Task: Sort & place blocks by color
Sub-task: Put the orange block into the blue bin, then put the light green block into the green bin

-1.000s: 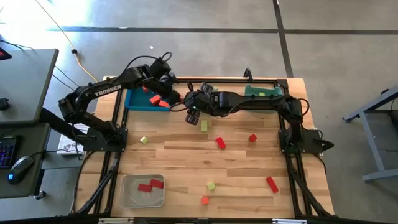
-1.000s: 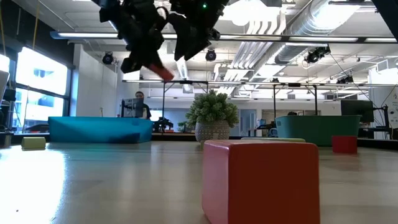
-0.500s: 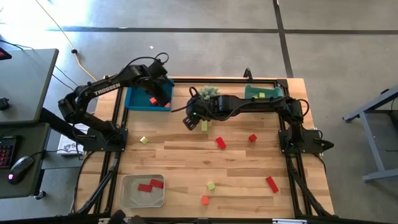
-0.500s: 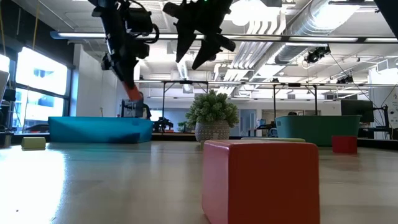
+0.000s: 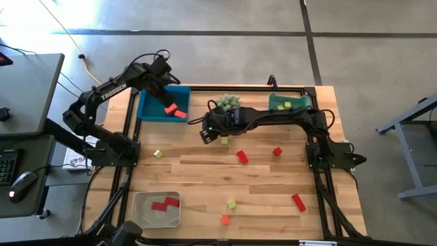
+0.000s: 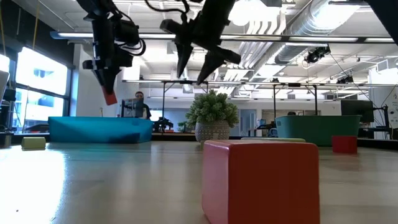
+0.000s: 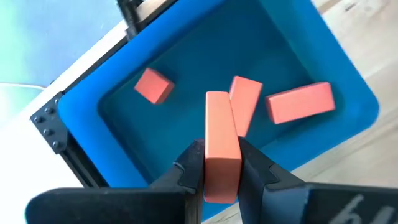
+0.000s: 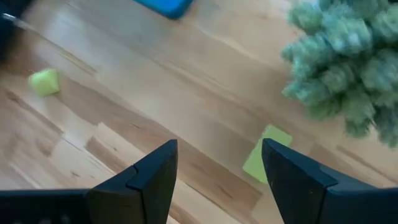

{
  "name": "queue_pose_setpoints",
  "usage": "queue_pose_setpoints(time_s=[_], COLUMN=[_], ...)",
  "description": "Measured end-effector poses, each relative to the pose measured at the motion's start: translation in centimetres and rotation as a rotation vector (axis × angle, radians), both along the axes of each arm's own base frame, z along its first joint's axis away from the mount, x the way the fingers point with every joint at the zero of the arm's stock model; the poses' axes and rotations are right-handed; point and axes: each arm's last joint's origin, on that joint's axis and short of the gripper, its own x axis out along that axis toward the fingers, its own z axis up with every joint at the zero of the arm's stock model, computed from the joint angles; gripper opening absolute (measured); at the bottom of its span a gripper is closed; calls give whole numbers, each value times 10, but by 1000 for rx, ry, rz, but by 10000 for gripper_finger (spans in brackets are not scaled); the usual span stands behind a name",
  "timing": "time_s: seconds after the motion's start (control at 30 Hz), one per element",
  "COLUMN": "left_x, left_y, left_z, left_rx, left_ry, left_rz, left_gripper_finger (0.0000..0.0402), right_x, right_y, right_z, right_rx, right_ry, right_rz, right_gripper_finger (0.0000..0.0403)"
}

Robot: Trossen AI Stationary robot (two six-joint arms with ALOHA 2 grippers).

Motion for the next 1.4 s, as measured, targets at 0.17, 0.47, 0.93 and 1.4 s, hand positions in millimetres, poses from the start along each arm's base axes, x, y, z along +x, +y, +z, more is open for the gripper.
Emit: queue_pose_setpoints(time_s=[0.17,0.47,0.93,1.4], left_x=[-5,0,1,-4], left_y=[5,15,18,-16], left_z=[-4,-22,-28,15], left_rx=[-26,-96,-121,21], left_ry=[4,53,67,-38], left_rz=[24,30,30,-40], left_gripper_finger=[42,85,130,127], right_x=[5,12,10,10], right_y=[0,-5,-6,-14], right_z=[-18,-47,-67,-91], right_rx=[51,108,141,177], right_ry=[44,114,176,262], right_rz=[-19,-87,-261,-296], right_gripper_finger=[220,220,220,220])
